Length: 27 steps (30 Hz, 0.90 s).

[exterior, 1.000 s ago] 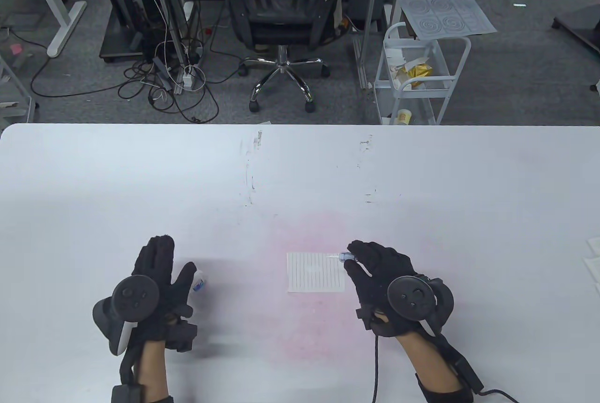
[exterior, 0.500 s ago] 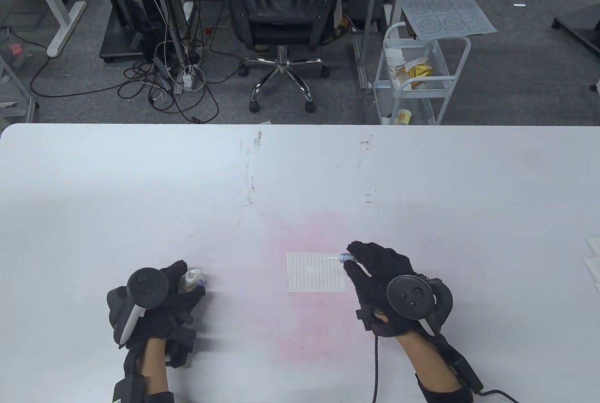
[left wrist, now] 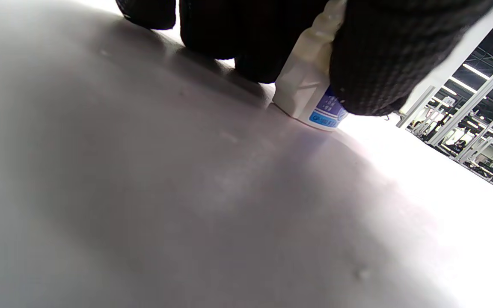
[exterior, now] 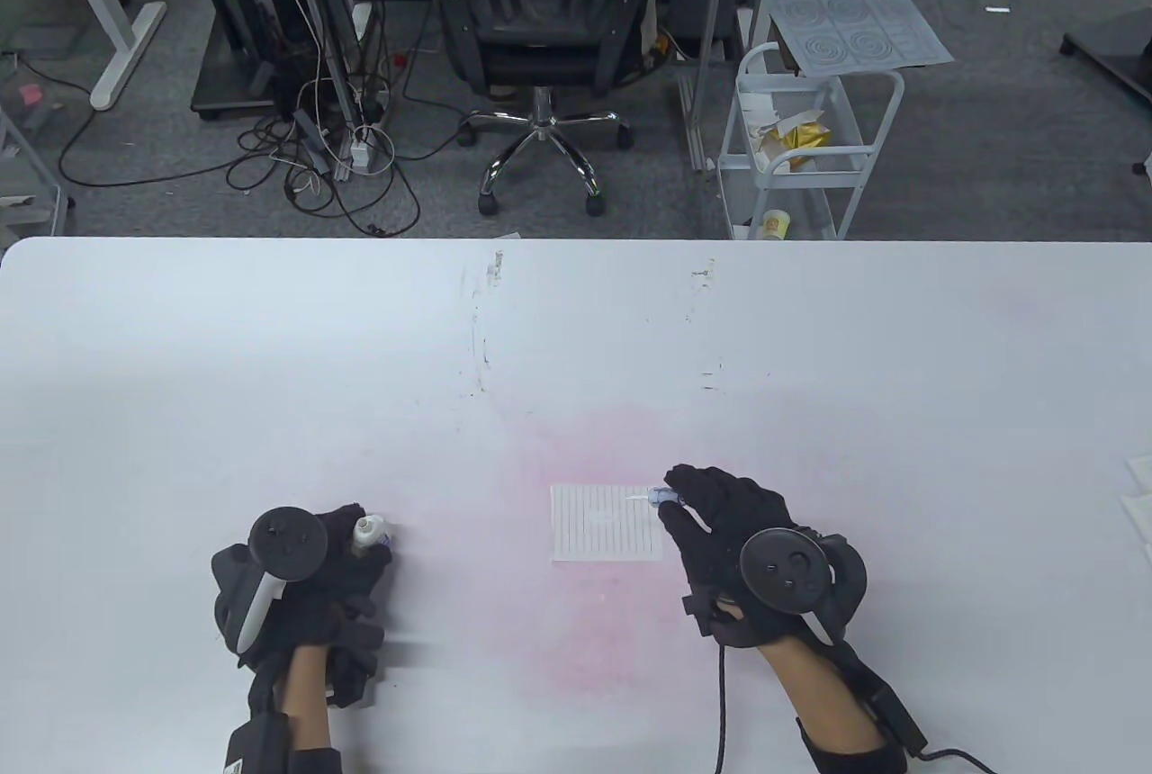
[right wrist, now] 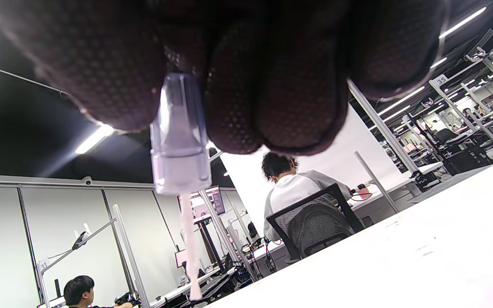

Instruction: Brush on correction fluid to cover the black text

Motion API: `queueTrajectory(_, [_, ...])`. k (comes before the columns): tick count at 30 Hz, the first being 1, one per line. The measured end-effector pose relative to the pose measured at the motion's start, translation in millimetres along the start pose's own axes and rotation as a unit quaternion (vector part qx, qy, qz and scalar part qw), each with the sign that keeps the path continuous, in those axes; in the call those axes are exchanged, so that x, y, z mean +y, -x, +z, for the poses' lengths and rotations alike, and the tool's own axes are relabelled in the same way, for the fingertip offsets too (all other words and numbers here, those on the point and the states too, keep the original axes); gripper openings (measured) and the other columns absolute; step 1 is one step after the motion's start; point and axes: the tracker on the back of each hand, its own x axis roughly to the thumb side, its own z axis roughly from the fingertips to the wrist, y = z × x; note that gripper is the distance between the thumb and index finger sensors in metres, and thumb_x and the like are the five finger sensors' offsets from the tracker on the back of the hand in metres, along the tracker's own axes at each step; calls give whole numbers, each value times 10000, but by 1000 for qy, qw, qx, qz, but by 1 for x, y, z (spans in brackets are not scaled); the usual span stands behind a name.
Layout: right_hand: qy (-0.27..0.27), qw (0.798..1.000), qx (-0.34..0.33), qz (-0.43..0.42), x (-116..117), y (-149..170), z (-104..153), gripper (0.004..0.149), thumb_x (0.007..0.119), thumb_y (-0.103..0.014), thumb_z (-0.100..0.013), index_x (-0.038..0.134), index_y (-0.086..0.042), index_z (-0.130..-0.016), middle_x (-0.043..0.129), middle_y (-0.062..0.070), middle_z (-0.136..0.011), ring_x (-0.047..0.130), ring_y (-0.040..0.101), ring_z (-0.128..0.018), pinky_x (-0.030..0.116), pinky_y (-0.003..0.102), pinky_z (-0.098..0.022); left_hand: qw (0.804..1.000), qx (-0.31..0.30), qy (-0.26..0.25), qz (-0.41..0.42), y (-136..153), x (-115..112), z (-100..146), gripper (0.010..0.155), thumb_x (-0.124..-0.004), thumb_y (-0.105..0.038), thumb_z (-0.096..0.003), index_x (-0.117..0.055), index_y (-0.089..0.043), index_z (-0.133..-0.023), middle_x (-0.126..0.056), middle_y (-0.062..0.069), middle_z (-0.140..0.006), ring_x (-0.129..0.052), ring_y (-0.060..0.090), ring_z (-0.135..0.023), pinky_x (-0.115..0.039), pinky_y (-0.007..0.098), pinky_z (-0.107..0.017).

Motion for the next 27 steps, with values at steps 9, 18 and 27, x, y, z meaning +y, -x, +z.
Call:
queueTrajectory(9, [-2,1000,1,2,1,0,1,446,908,-430,-331,908,-217,-723,962,46,-651,1036,271,-466,797,516,-478,1000,9,7,1,-2,-1,0,648,-878,-570,-428,-620,-380,-991,-691,-75,-1035,-621,186,-970,-492,451,-809])
queueTrajectory(18, [-3,1000,0,3,2,0,1,444,908,-431,-331,910,-216,-720,962,47,-651,1036,271,-466,798,517,-478,999,40,17,5,-5,-5,-3,596,-856,-579,-450,-638,-410,-978,-625,-96,-1033,-543,171,-973,-420,436,-819])
queueTrajectory(27, [3,1000,1,-4,-1,0,0,446,909,-429,-332,908,-215,-723,962,47,-651,1035,271,-467,797,517,-479,998,-12,-52,29,-16,1,3,588,-879,-564,-397,-720,-370,-929,-829,-27,-962,-820,206,-865,-660,449,-735])
